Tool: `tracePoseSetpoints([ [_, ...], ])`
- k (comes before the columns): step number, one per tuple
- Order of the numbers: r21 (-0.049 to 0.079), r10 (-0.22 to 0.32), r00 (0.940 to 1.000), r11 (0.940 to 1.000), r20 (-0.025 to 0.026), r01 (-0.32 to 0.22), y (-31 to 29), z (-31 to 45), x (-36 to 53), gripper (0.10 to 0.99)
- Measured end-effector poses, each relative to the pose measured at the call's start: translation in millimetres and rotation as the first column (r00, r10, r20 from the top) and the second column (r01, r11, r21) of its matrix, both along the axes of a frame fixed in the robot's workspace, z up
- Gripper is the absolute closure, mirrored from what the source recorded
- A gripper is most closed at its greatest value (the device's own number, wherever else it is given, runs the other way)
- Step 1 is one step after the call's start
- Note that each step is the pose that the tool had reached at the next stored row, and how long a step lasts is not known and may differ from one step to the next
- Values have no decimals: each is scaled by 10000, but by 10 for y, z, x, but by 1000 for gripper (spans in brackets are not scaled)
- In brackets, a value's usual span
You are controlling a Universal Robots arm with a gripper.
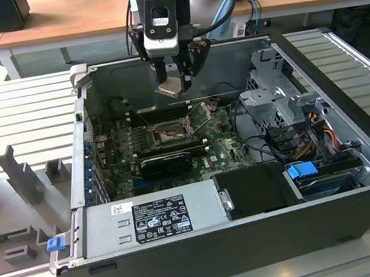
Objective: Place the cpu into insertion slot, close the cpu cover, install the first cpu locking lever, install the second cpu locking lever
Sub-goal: 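Place the cpu into insertion slot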
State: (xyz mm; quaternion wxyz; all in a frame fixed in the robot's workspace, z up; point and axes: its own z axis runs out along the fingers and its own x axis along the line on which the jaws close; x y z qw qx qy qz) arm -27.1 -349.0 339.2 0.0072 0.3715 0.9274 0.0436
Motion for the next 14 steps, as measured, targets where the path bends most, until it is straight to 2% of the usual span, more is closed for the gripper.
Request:
tracePoseSetpoints([
  [14,0,-223,9998,9998,0,223,0,-5,0,557],
])
